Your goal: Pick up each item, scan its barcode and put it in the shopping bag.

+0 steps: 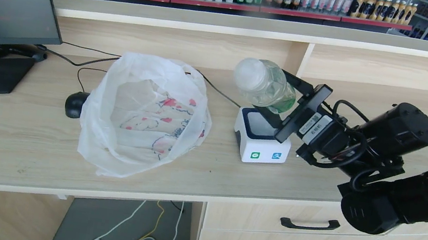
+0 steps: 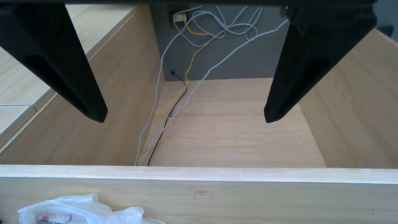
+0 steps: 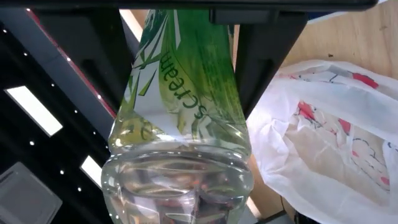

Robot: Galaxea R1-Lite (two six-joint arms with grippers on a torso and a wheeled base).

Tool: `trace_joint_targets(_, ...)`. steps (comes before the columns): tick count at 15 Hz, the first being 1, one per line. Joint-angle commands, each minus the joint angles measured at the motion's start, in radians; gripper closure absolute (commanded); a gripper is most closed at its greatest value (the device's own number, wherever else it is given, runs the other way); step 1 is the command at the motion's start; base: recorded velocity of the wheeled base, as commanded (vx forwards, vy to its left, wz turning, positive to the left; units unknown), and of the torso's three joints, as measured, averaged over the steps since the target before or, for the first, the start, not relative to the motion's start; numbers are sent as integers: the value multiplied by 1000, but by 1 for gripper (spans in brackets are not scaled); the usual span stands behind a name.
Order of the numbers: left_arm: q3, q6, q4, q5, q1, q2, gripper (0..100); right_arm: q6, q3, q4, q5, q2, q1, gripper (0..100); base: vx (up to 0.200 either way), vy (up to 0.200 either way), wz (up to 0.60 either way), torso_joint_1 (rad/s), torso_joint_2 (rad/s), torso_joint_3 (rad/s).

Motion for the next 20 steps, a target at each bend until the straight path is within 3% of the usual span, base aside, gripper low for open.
trace_joint_targets(1,0,0,0,0,0,0,0,-17,6,0,33,-5,-4,100,0,0,0,0,0,0)
trace_joint_targets(20,0,0,0,0,0,0,0,-37,11,0,49,41,-1,100,0,0,0,0,0,0)
